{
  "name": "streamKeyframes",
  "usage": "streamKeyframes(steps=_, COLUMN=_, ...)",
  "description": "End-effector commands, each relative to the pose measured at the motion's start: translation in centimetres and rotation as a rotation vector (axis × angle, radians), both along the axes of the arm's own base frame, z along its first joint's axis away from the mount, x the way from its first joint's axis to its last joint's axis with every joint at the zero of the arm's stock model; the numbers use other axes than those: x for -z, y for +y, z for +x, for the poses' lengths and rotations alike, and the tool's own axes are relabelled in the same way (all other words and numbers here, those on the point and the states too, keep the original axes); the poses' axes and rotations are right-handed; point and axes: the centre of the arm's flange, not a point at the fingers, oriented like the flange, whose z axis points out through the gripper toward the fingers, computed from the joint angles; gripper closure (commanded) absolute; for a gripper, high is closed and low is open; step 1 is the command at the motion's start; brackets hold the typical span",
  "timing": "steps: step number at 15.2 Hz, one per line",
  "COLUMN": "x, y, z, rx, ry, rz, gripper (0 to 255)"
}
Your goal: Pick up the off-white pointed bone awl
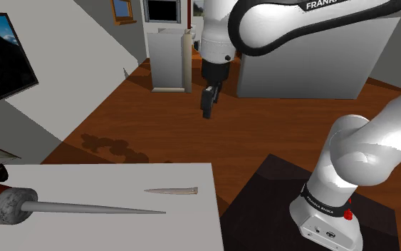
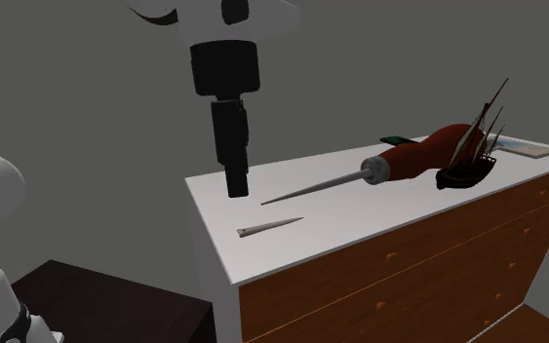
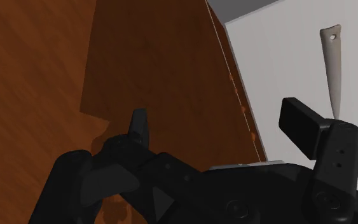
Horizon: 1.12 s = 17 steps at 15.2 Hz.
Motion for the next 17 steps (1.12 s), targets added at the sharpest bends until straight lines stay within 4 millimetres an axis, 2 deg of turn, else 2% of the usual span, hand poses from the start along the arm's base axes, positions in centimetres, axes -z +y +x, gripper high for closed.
streamKeyframes(steps=1, x=1.7, y=2.0, z=0.1, rx=-0.032, ry=0.008, rz=-0.002, gripper=0)
streamKeyframes(steps=9, x=7.9, y=10.5, z=0.3, rx=-0.16, ry=0.043, rz=-0.012, gripper=0)
streamKeyframes(steps=17, x=14.1, y=18.9, z=-0.8, rx=-0.287, ry=0.077, rz=-0.021, gripper=0)
